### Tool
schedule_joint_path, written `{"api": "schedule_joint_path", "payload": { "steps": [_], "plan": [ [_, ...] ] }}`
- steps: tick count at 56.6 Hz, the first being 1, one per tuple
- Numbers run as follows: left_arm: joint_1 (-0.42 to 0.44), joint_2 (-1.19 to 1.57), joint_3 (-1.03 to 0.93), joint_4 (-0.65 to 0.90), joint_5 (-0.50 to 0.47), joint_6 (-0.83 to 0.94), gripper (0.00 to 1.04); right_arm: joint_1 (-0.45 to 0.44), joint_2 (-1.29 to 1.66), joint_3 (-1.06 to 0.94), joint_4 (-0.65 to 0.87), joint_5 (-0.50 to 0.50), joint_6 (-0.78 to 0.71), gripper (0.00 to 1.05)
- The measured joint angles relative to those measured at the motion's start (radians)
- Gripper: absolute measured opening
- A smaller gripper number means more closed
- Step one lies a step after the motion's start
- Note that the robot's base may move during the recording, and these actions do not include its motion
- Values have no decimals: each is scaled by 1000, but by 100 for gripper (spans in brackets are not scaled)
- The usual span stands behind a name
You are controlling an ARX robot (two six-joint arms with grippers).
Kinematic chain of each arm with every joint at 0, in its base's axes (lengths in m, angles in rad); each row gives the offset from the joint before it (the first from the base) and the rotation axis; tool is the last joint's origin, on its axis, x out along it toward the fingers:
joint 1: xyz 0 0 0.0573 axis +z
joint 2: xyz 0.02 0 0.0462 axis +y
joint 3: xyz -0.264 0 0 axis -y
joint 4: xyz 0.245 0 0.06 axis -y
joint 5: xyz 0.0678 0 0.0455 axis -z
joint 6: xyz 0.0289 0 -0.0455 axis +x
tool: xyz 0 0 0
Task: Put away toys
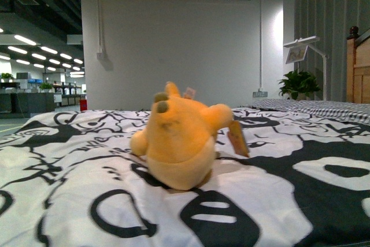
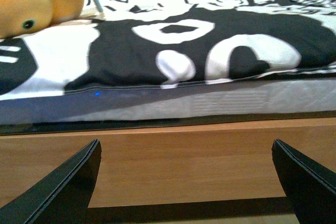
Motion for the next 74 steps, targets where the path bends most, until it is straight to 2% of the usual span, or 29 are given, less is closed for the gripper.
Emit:
{"api": "schedule_joint_path", "payload": {
  "steps": [30,39,46,54,64,74],
  "plan": [
    [0,-1,0,1,-5,0,98,0,-1,0,0,-5,0,98],
    [0,-1,0,1,-3,1,98,2,80,14,-71,26,84,98],
    [0,-1,0,1,-3,1,98,16,192,46,32,26,126,98],
    [0,-1,0,1,-3,1,98,57,381,107,221,43,135,98],
    [0,-1,0,1,-3,0,98,81,603,202,424,56,128,98],
    [0,-1,0,1,-3,1,98,138,847,332,625,110,76,98]
  ]
}}
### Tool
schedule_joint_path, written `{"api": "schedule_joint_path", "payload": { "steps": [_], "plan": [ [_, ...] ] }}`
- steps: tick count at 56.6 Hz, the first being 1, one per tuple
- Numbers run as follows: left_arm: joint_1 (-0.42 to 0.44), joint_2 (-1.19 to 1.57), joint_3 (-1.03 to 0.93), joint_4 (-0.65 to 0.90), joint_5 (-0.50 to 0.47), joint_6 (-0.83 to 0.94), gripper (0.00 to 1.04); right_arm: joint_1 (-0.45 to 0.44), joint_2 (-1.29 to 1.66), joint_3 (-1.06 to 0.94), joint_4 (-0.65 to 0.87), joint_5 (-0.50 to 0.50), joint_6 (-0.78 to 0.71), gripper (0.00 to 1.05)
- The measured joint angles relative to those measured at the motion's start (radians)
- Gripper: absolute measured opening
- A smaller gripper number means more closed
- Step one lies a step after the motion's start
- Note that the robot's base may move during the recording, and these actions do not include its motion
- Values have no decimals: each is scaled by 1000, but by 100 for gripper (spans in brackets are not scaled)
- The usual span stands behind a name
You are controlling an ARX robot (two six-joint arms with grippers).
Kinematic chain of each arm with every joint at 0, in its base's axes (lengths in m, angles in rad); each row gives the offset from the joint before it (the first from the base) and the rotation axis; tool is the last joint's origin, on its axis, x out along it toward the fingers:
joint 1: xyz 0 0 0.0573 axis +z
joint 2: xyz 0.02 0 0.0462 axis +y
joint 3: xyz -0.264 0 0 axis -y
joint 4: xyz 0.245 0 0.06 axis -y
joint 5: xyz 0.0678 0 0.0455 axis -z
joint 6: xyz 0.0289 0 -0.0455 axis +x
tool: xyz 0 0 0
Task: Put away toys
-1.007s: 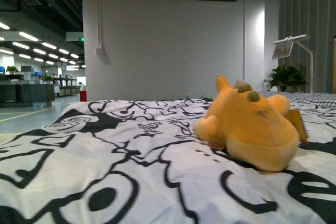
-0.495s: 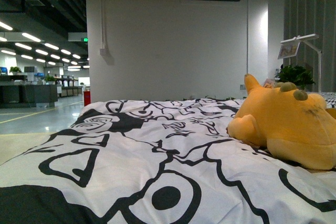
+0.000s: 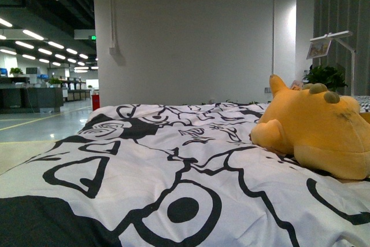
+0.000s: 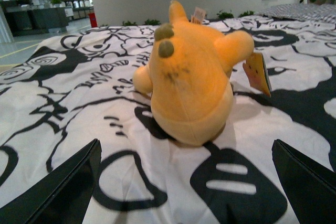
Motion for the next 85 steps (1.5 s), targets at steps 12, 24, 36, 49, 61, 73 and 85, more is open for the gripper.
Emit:
{"api": "schedule_joint_path", "payload": {
  "steps": [12,24,36,49,61,73,85],
  "plan": [
    [0,0,0,0,0,0,98,84,282,170,195,109,-130,98],
    [0,0,0,0,0,0,98,132,422,262,305,187,-290,98],
    [0,0,0,0,0,0,98,158,504,361,245,217,-385,98],
    [0,0,0,0,0,0,98,188,574,468,99,251,-407,98],
    [0,0,0,0,0,0,98,192,656,615,-23,389,-465,98],
    [0,0,0,0,0,0,98,162,713,718,-212,429,-467,98],
    [0,0,0,0,0,0,98,129,772,818,-378,470,-447,98]
  ]
}}
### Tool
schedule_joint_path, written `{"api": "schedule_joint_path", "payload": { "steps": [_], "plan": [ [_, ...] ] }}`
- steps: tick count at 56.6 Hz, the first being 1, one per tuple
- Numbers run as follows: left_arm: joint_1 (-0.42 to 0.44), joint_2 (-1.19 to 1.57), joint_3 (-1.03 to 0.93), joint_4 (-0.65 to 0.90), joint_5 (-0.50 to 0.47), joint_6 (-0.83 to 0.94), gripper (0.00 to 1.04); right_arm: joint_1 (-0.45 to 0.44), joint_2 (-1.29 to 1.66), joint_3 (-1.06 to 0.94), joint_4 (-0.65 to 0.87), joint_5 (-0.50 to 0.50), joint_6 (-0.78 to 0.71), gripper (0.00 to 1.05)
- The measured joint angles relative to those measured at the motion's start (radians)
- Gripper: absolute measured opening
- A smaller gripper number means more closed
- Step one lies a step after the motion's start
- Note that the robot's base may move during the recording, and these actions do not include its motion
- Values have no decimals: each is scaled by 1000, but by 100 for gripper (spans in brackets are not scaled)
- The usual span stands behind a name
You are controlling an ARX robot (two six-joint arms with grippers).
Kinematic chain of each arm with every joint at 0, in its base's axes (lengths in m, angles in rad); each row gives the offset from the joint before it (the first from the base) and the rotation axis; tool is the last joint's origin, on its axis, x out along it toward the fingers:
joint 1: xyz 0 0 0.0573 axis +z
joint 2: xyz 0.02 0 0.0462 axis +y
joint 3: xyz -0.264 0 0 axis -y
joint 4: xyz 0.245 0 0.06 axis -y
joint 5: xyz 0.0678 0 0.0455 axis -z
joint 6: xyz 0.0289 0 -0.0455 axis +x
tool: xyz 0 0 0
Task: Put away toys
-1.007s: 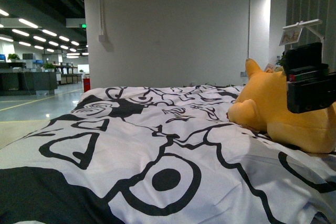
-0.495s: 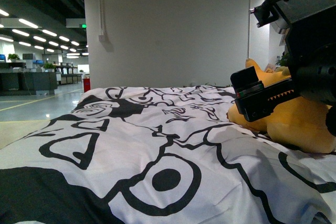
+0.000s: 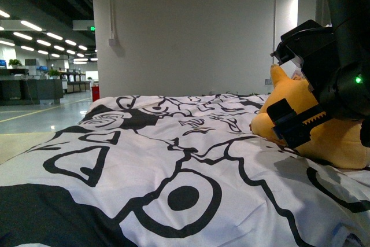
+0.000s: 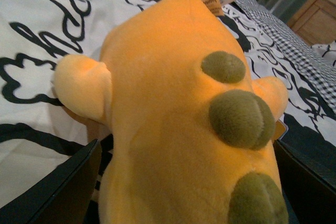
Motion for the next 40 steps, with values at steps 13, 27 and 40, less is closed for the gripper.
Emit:
{"api": "schedule_joint_path", "payload": {
  "steps": [13,27,40],
  "plan": [
    [0,0,0,0,0,0,98,-24,34,100,-140,27,5,98],
    [0,0,0,0,0,0,98,-32,38,106,-187,1,5,93],
    [0,0,0,0,0,0,98,-34,38,103,-201,-35,5,61]
  ]
}}
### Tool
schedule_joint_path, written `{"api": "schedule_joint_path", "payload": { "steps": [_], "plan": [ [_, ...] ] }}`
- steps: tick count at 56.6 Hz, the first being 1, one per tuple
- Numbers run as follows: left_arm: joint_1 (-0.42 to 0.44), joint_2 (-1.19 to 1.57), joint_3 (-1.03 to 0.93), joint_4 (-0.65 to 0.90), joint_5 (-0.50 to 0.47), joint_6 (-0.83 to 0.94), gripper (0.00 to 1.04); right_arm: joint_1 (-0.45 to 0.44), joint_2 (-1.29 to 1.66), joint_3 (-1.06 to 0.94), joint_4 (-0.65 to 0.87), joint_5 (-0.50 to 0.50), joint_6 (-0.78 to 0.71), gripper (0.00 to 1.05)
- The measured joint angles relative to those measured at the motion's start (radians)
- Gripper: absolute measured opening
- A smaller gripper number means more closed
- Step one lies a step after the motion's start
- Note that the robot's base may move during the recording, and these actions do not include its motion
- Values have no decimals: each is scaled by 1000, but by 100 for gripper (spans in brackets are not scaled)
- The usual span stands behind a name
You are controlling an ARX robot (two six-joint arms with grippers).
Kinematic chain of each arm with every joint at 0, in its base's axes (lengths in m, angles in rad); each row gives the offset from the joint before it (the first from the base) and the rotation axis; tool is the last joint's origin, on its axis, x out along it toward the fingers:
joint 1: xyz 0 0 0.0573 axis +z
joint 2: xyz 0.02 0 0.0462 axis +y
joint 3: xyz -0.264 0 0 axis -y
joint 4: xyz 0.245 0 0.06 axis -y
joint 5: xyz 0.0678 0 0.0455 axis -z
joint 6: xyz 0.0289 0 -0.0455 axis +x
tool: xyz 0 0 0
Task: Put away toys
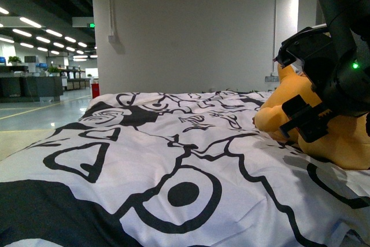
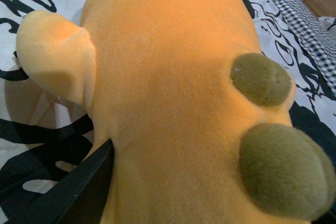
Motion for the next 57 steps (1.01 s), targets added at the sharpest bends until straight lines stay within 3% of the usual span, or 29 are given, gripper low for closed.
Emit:
{"api": "schedule_joint_path", "payload": {
  "steps": [12,20,35,57],
  "plan": [
    [0,0,0,0,0,0,98,-12,-2,0,-7,-56,11,32],
    [0,0,0,0,0,0,98,-22,-42,-11,6,-188,55,11],
    [0,0,0,0,0,0,98,-94,-242,-103,6,-500,154,7],
    [0,0,0,0,0,0,98,-320,-682,-325,-8,-976,303,7]
  ]
}}
